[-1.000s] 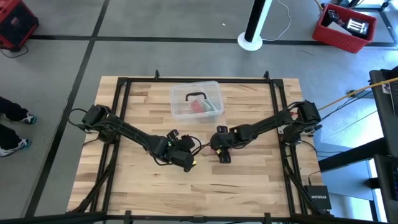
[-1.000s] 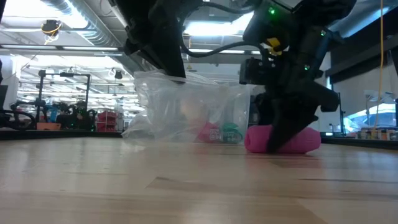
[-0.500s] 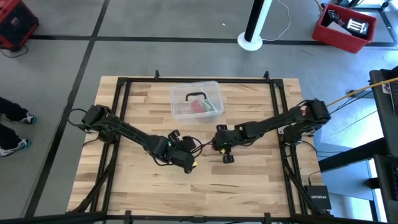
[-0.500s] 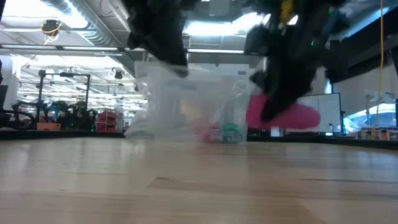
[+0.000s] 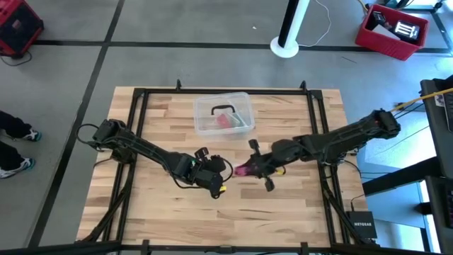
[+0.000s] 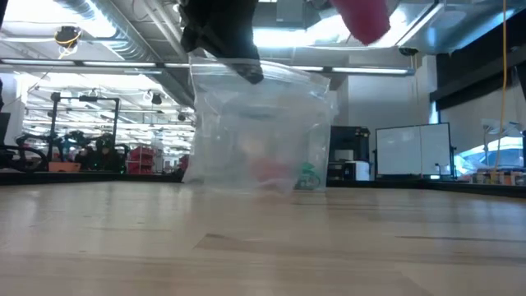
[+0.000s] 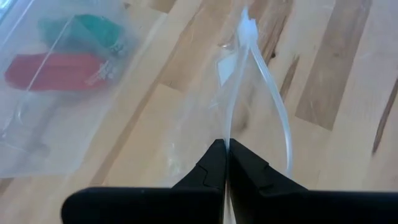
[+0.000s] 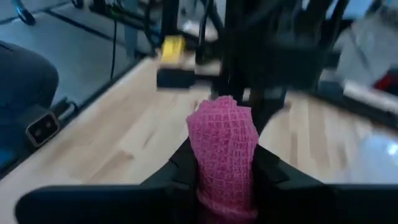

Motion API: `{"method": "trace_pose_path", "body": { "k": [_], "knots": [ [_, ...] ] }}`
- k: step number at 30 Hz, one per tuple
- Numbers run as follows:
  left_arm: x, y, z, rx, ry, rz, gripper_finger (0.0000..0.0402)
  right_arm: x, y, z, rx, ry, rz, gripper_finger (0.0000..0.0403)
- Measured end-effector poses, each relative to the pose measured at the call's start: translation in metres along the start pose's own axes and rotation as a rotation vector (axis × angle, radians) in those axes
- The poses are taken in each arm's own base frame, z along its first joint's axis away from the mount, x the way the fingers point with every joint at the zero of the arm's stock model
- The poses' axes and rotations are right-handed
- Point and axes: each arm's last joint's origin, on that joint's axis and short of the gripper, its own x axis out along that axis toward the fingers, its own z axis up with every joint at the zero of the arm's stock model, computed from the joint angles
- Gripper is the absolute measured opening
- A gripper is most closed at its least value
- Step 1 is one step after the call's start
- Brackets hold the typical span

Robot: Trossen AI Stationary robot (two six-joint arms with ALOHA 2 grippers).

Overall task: Roll bandage
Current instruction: Put the rolled pink bandage into the transparent zip bag

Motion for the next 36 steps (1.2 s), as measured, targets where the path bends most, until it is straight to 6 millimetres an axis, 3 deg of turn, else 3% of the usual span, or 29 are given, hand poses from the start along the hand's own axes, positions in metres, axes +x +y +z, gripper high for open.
{"method": "trace_pose_path", "body": {
  "k": [6, 17, 23, 36],
  "knots": [
    [-0.002, -0.005, 0.002, -0.008, -0.026, -0.043, 0.0000, 0.014, 0.001, 0.007, -0.115, -0.236, 0.074, 0.0079],
    [-0.006, -0.015, 0.007, -0.015, -0.099, -0.118, 0.0000, 0.045, 0.009, -0.020, -0.230, -0.573, 0.003, 0.0079],
    [-0.006, -0.016, 0.012, -0.034, -0.140, -0.125, 0.0000, 0.062, 0.012, -0.035, -0.265, -0.550, 0.020, 0.0079],
    [-0.002, -0.013, 0.012, -0.056, -0.151, -0.082, 0.0000, 0.071, 0.018, -0.044, -0.318, -0.481, 0.053, 0.0078]
  ]
}}
